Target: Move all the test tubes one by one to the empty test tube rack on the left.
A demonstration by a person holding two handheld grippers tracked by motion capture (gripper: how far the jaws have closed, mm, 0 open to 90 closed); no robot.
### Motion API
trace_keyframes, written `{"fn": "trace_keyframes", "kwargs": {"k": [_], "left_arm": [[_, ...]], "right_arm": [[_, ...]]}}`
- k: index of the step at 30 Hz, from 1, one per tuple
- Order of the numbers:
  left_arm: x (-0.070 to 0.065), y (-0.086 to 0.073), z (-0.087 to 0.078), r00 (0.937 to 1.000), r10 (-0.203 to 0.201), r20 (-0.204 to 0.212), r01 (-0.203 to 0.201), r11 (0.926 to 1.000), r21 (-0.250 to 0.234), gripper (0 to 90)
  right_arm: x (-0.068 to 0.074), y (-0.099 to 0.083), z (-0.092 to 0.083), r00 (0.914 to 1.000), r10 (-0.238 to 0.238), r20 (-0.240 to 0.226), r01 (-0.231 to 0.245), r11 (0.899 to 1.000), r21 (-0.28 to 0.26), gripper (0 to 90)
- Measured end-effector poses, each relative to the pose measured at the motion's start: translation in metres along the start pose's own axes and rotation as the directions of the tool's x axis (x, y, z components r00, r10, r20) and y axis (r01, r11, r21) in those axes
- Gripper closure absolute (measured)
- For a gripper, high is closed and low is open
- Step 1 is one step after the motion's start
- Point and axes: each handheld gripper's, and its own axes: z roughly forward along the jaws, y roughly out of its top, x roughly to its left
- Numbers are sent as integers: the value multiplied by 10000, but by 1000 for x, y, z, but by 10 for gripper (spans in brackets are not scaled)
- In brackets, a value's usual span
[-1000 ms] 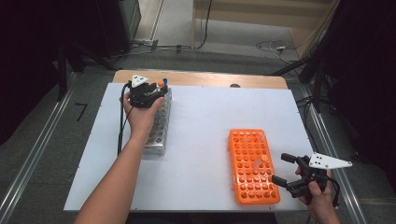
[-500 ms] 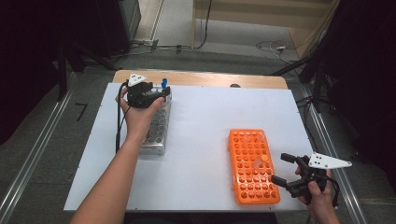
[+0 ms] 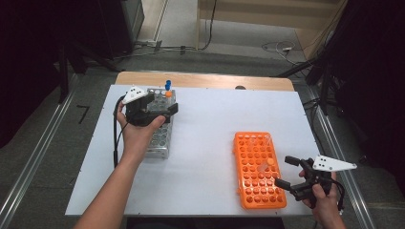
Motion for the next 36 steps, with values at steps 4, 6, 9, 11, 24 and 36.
{"fn": "trace_keyframes", "kwargs": {"k": [4, 6, 9, 11, 24, 36], "left_arm": [[-9, -7, -13, 9997, 148, 196, -146, 9999, -67, 0], [-13, -11, -18, 9994, 174, 313, -171, 9998, -70, 0], [-20, -18, -25, 9988, 288, 386, -287, 9996, -49, 0], [-24, -25, -30, 9984, 275, 484, -274, 9996, -16, 0], [-45, -51, -54, 9958, 461, 793, -461, 9989, -14, 0], [-65, -69, -56, 9883, 656, 1379, -713, 9968, 363, 0]], "right_arm": [[2, 1, 3, 10000, -62, 59, 62, 9999, 95, 0], [3, 1, 4, 9998, -126, 144, 123, 9997, 210, 0], [5, 2, 7, 9997, -143, 220, 137, 9995, 269, 0], [5, 2, 8, 9996, -170, 226, 164, 9994, 291, 0], [9, 2, 19, 9971, -292, 704, 243, 9973, 700, 109], [10, 3, 35, 9936, -406, 1058, 287, 9933, 1117, 416]]}}
